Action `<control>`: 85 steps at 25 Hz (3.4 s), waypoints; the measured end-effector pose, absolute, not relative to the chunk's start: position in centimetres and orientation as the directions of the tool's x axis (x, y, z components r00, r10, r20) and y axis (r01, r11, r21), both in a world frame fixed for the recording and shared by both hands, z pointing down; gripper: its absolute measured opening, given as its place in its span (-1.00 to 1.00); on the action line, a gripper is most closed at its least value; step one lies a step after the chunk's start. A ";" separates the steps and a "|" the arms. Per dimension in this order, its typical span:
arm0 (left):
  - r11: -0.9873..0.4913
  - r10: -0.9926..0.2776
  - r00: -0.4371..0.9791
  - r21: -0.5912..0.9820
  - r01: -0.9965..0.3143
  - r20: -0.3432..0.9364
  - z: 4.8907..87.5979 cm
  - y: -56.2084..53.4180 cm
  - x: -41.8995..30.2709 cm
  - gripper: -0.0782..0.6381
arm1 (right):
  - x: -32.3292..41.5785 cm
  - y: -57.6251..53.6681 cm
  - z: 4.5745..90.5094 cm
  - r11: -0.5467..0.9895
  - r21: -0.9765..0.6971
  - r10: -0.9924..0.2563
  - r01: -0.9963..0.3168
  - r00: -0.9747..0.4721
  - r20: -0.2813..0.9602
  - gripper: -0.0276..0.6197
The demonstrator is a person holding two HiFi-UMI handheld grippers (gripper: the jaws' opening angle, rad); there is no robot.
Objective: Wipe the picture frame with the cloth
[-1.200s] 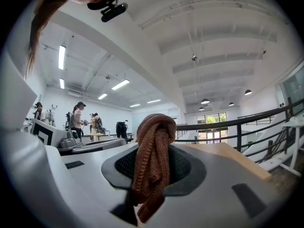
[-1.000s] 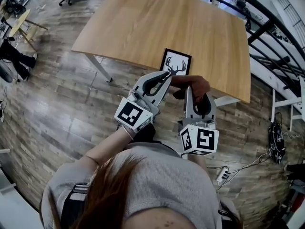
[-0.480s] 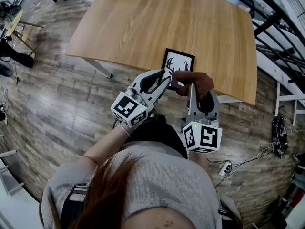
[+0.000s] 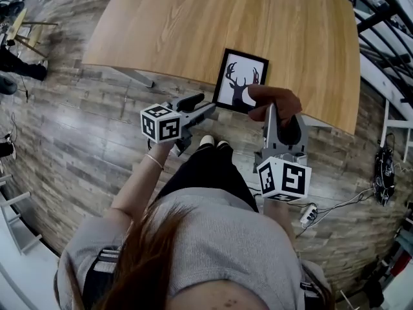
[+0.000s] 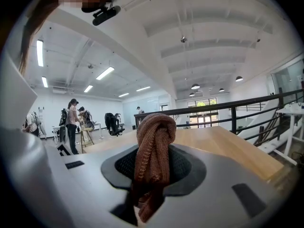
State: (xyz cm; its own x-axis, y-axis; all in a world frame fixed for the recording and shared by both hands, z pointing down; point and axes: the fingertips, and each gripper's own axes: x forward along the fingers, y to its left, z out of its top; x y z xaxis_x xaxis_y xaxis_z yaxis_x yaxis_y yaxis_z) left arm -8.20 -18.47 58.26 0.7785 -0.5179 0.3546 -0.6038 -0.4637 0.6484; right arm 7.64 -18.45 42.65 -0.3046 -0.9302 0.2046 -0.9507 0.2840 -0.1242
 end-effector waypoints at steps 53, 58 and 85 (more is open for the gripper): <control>-0.672 -0.066 0.947 0.716 0.191 -0.315 39.5 -22.2 -1.3 -0.67 | 8.5 -17.0 29.9 0.424 -0.095 -0.905 -0.901 -0.424 -0.024 -0.50; -0.776 0.015 0.943 0.591 0.221 -0.333 33.1 -21.4 -1.3 -0.67 | 6.4 -14.6 26.7 0.461 0.015 -0.884 -0.887 -0.460 -0.079 -0.50; -0.939 0.091 0.968 0.304 0.162 -0.235 24.3 -16.2 4.5 -0.68 | 5.6 -15.9 5.1 0.288 0.471 -0.831 -0.834 -0.462 -0.309 -0.50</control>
State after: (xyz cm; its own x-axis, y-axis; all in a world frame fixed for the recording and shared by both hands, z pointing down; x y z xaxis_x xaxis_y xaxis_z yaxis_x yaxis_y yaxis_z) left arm 4.50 -16.20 24.34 0.9677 0.0906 -0.2353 0.1619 -0.9387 0.3044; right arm 5.65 -15.86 5.11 -0.4621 -0.8311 -0.3095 -0.8337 0.2882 0.4710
